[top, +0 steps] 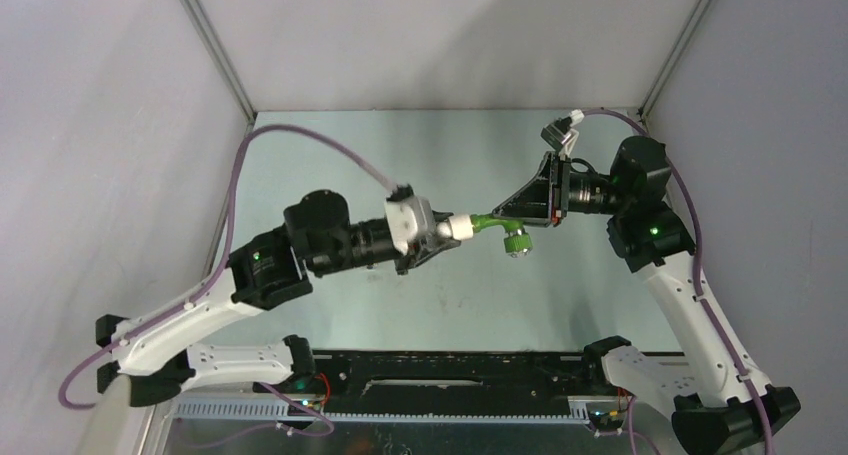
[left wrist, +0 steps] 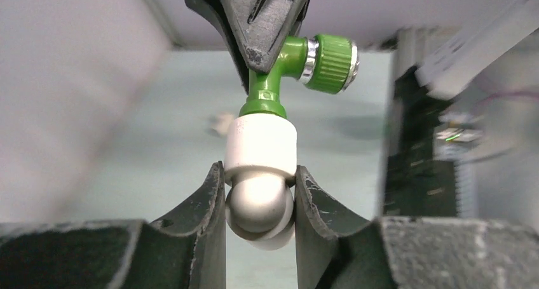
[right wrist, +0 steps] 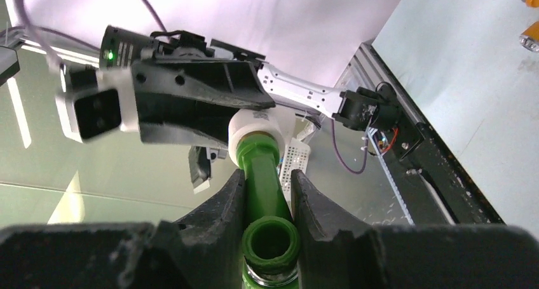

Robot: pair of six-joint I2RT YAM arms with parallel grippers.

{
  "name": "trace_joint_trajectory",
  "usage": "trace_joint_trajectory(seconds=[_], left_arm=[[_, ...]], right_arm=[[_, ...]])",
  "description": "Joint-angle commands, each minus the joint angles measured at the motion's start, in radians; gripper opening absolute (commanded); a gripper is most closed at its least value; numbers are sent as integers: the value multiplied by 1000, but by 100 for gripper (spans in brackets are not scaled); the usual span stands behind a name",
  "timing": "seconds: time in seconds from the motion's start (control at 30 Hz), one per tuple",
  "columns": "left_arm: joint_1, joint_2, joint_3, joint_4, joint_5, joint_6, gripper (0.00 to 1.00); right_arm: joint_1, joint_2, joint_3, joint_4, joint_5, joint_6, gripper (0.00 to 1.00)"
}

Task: Install the water faucets

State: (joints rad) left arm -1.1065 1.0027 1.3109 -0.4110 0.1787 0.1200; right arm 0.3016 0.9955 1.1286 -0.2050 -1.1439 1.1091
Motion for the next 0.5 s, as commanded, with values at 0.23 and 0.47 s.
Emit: trace_joint_trajectory(seconds=[0.23, 0.47], left_arm=[[-440, -6, -152, 376, -922, 1377, 0], [-505, 94, -102, 319, -1154, 1548, 0]], right_arm=[[40, -11, 16, -47, 59, -2, 0], [43, -2, 16, -58, 71, -7, 0]])
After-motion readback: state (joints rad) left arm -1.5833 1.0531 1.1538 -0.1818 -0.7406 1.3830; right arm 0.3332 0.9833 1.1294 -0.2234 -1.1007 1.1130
